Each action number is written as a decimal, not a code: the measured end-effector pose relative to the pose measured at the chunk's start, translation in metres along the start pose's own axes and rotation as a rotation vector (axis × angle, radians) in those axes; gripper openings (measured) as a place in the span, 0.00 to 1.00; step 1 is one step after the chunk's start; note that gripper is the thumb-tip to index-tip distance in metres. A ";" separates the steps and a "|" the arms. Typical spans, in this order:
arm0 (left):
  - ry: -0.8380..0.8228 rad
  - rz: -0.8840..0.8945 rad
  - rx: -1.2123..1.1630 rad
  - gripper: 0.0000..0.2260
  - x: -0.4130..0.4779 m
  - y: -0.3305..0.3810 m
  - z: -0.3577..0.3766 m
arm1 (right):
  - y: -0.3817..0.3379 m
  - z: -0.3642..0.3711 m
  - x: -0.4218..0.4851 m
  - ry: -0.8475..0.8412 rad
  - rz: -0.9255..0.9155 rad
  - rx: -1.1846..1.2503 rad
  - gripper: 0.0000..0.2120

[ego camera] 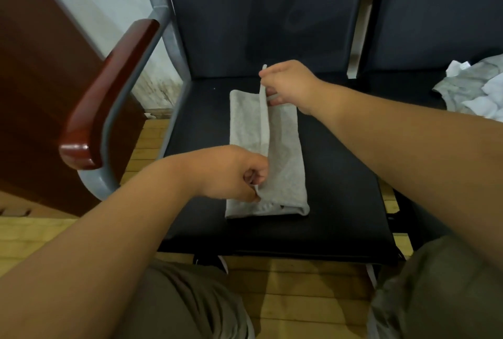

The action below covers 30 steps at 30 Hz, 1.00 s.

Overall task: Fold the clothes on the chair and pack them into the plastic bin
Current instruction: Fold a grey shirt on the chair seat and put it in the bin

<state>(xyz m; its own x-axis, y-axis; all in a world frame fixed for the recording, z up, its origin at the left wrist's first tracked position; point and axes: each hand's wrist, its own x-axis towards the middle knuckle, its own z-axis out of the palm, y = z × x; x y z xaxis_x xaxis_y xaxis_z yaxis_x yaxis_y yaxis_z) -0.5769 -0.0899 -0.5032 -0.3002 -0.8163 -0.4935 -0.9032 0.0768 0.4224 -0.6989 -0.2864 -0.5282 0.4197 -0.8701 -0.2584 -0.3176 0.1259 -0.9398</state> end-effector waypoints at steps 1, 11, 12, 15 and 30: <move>-0.026 -0.031 0.009 0.09 -0.004 -0.003 0.000 | 0.002 0.006 0.001 -0.021 0.001 0.015 0.13; -0.302 -0.288 0.103 0.12 -0.013 -0.026 -0.001 | 0.017 0.028 -0.004 -0.223 -0.038 -0.061 0.30; -0.323 -0.292 0.108 0.11 -0.013 -0.026 -0.001 | 0.018 0.026 -0.006 -0.211 -0.037 -0.057 0.27; -0.272 -0.270 0.113 0.12 -0.008 -0.021 -0.002 | 0.016 0.019 -0.017 -0.139 -0.018 -0.037 0.16; -0.060 -0.125 0.208 0.20 0.010 0.019 0.049 | 0.019 -0.031 -0.136 -0.408 0.189 -0.722 0.13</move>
<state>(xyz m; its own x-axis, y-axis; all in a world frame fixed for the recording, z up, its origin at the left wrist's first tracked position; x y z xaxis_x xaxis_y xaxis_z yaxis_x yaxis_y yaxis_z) -0.6119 -0.0684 -0.5369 -0.1940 -0.7916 -0.5794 -0.9763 0.0983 0.1926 -0.7888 -0.1803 -0.5035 0.5347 -0.6074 -0.5875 -0.8197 -0.2036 -0.5354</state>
